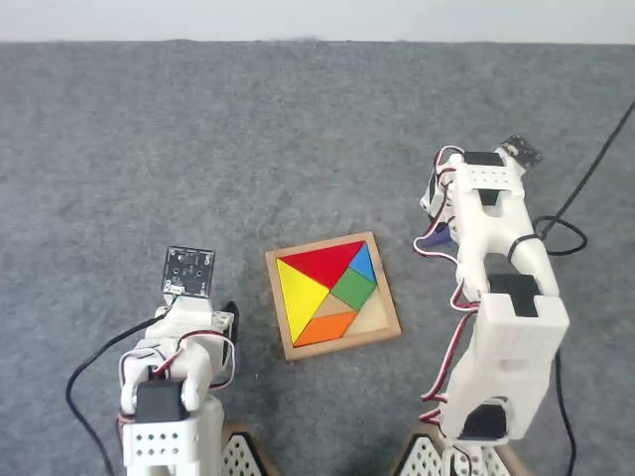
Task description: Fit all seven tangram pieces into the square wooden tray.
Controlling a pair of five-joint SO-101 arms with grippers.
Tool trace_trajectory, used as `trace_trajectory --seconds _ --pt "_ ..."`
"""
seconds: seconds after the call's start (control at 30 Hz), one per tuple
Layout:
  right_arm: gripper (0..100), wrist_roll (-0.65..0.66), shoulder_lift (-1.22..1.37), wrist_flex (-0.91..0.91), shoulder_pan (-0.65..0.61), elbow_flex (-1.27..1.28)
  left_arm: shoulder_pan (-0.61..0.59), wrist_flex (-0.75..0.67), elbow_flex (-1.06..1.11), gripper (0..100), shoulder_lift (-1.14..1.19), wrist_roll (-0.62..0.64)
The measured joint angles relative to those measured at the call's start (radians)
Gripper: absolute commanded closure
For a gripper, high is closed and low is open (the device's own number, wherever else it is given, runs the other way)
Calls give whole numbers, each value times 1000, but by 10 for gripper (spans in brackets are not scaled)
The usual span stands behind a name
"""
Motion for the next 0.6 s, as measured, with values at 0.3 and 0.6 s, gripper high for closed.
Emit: trace_trajectory --seconds 0.3,0.6 --pt "902 2 15 100 5 -71 0 0 0 847 0 0" --pt "983 207 15 104 3 -84 0 0 0 847 0 0"
